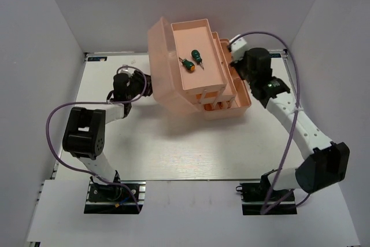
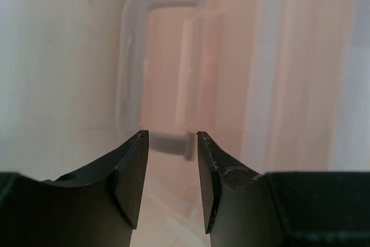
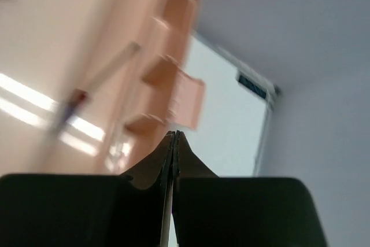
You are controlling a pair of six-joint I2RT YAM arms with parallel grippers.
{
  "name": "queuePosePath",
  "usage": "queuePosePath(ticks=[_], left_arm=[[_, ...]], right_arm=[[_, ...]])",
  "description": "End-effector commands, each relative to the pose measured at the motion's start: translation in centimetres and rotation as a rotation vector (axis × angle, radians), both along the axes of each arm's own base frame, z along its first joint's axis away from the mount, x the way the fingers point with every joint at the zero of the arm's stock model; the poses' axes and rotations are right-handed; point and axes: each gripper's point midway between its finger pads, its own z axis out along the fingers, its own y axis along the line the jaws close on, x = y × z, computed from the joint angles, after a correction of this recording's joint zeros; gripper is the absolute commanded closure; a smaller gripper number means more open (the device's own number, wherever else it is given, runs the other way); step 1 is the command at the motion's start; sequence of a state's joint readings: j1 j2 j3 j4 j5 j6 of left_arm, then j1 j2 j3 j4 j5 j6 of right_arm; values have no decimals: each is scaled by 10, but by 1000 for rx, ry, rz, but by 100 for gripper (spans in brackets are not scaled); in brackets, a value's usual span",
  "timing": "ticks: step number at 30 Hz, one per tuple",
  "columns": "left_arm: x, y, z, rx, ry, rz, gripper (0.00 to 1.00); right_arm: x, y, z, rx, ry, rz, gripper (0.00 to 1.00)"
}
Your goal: Sort the tools into containers
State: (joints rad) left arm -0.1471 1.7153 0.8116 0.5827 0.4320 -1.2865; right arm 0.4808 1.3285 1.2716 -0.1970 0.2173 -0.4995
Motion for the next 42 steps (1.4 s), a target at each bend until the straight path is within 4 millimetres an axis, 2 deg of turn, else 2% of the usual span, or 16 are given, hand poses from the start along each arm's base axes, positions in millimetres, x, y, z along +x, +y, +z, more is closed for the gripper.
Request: queuePosePath(ticks=[1, 2, 4, 8, 9, 10, 12, 13, 14, 16, 21, 28, 33, 35, 39, 42], left_arm=[[9, -12, 45, 53, -121, -65, 50], [14, -13, 58, 59, -151, -66, 50], [16, -20, 58, 72, -139, -100, 50], [35, -34, 77, 87, -180, -157, 50], [37, -37, 78, 82, -185, -173, 50], [41, -40, 79, 78, -185, -188, 50], [45, -48, 81, 72, -189, -215, 50], [46, -58, 92, 63, -208, -248, 50], [51, -61, 79, 61, -179, -266, 50], [50, -82, 87, 39, -200, -355, 50], [45, -118, 67, -10, -165, -553, 50], [42, -130, 66, -18, -190, -594, 49], [39, -142, 102, -61, -285, -672, 45], [38, -152, 93, -92, -263, -728, 45], [30, -174, 111, -174, -309, -797, 45], [21, -177, 144, -188, -431, -810, 45]], right_arm=[[18, -69, 9, 83, 10, -280, 100], [23, -93, 4, 93, 32, -339, 100], [27, -107, -29, 77, 152, -386, 100], [24, -145, -120, 120, 530, -439, 100], [29, -139, -117, 166, 563, -408, 100], [15, -145, -156, 165, 733, -430, 100], [11, -115, -166, 275, 833, -281, 100], [6, -124, -192, 290, 922, -302, 100], [6, -110, -192, 351, 955, -233, 100], [14, -103, -206, 403, 993, -206, 100], [26, -67, -205, 564, 1064, -78, 100], [23, -44, -196, 660, 1108, 25, 100], [20, -40, -188, 696, 1117, 59, 100], [19, -36, -183, 717, 1122, 80, 100], [17, -32, -183, 723, 1128, 85, 100], [16, -37, -184, 710, 1120, 75, 100]])
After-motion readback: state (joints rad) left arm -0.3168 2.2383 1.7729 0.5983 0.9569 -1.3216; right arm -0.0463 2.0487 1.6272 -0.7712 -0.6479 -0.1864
